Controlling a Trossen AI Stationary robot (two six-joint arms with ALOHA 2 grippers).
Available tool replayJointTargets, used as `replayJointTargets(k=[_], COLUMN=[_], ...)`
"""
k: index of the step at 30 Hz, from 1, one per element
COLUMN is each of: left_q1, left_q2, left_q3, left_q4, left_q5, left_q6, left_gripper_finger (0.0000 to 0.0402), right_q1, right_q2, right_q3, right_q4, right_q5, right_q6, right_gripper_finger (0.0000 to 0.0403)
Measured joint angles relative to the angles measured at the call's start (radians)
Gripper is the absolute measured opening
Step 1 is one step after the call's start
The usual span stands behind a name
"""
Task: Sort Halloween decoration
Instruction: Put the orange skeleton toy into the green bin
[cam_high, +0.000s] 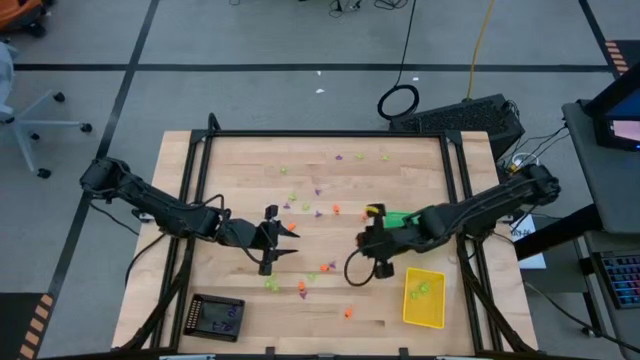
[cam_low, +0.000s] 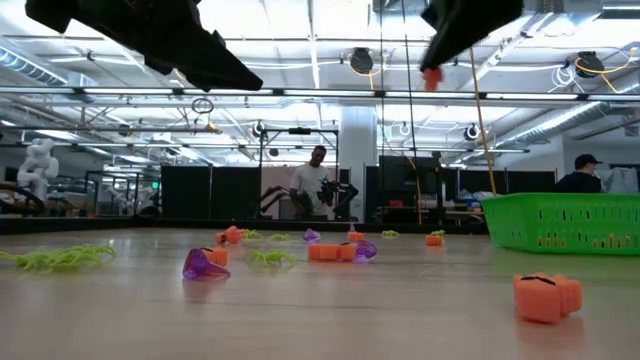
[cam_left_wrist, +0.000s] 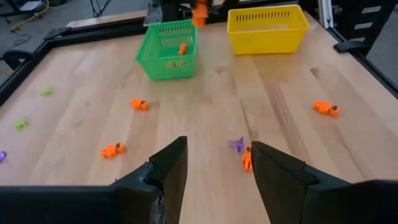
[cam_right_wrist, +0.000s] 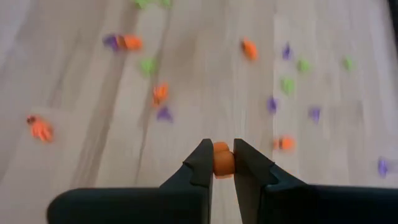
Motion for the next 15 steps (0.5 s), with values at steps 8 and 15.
replayJointTargets(k=[8,15], left_q1=[0.0,0.0], left_q2=[0.0,0.0], left_q3=[0.0,0.0], left_q4=[-0.001,-0.003], left_q5=[-0.001,-0.002], left_q6=[-0.002,-0.008], left_gripper_finger=[0.018,0.018], right_q1=[-0.016,-0.033], right_q2=[-0.018,-0.018], right_q3=[0.0,0.0], right_q4=[-0.282,-0.469], right_q5=[-0.001,-0.005], right_q6=[0.253,0.4], right_gripper_finger=[0.0022,0.0022])
